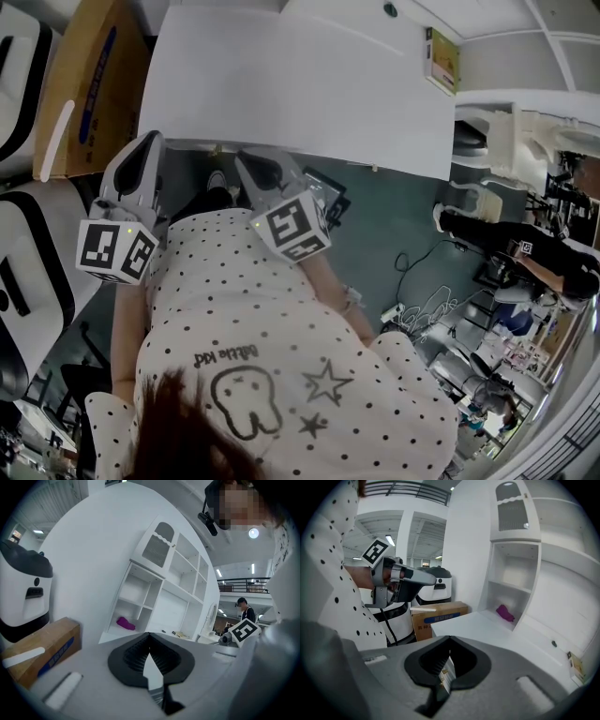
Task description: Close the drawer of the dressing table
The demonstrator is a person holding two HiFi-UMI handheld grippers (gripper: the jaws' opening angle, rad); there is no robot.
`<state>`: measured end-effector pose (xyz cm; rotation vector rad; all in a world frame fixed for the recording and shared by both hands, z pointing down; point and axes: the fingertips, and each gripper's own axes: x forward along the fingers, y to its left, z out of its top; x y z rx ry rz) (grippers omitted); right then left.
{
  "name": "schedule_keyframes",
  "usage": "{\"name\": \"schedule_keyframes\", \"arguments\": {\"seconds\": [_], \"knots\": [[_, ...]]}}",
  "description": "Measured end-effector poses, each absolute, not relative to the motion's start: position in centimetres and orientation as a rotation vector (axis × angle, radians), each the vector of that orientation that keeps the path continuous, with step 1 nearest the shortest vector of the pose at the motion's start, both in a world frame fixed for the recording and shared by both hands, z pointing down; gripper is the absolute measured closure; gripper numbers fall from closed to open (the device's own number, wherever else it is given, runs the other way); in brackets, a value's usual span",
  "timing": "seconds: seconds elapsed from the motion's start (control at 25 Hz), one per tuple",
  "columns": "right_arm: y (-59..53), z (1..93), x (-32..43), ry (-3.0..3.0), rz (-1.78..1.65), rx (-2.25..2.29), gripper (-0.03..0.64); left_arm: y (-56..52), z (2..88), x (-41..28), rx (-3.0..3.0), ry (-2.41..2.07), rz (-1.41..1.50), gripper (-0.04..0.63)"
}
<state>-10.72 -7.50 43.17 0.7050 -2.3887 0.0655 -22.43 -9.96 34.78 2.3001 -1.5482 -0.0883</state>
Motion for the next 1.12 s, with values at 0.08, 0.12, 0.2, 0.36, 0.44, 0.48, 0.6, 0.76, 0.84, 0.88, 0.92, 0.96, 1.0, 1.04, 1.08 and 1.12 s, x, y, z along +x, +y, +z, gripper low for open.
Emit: {"name": "schedule_keyframes", "arguments": {"seconds": [0.08,0.12,0.2,0.36,0.44,0.48,0.6,0.76,0.84,0.88,0.92,0.96,1.0,1.04,1.08,1.12], "knots": [[-7.4,43.3,-10.8,-2.389,0.069,0.704,0.617,-9.9,34.8,-22.6,2.297,-1.557,-0.088,0.601],[-7.3,43.3,-10.8,-2.389,0.072,0.704,0.615,-9.8,34.7,-22.7,2.291,-1.559,-0.081,0.6],[-7.3,43.3,-10.9,-2.39,0.076,0.705,0.615,-9.7,34.5,-22.8,2.28,-1.561,-0.069,0.601],[-6.9,43.4,-10.9,-2.395,0.081,0.705,0.615,-9.5,34.9,-22.8,2.285,-1.548,-0.088,0.6],[-6.9,43.4,-10.7,-2.394,0.082,0.702,0.615,-9.5,34.9,-22.7,2.278,-1.545,-0.095,0.6],[-6.9,43.5,-10.6,-2.391,0.082,0.7,0.615,-9.5,34.8,-22.6,2.273,-1.548,-0.103,0.6],[-7.0,43.6,-10.1,-2.39,0.081,0.698,0.615,-9.6,34.8,-22.6,2.261,-1.565,-0.137,0.6],[-7.1,44.0,-9.7,-2.392,0.099,0.686,0.617,-9.6,34.7,-22.5,2.239,-1.584,-0.146,0.6],[-7.2,44.1,-9.5,-2.388,0.109,0.687,0.617,-9.7,34.6,-22.6,2.235,-1.594,-0.155,0.595],[-7.2,44.2,-9.3,-2.386,0.109,0.689,0.616,-9.7,34.7,-22.5,2.236,-1.596,-0.156,0.595],[-7.3,44.2,-9.3,-2.386,0.108,0.69,0.615,-9.8,34.8,-22.3,2.238,-1.594,-0.151,0.595],[-7.4,44.2,-9.3,-2.385,0.107,0.691,0.616,-9.8,34.9,-22.2,2.242,-1.591,-0.142,0.595],[-7.4,44.2,-9.3,-2.386,0.106,0.692,0.616,-9.8,34.8,-22.1,2.248,-1.587,-0.134,0.595],[-7.4,44.1,-9.3,-2.386,0.107,0.694,0.615,-9.8,34.8,-22.0,2.254,-1.584,-0.127,0.595],[-7.5,44.1,-9.4,-2.386,0.108,0.696,0.615,-9.8,34.7,-22.0,2.26,-1.584,-0.125,0.595],[-7.5,44.1,-9.5,-2.386,0.108,0.697,0.617,-9.8,34.6,-22.1,2.263,-1.587,-0.126,0.595]]}}
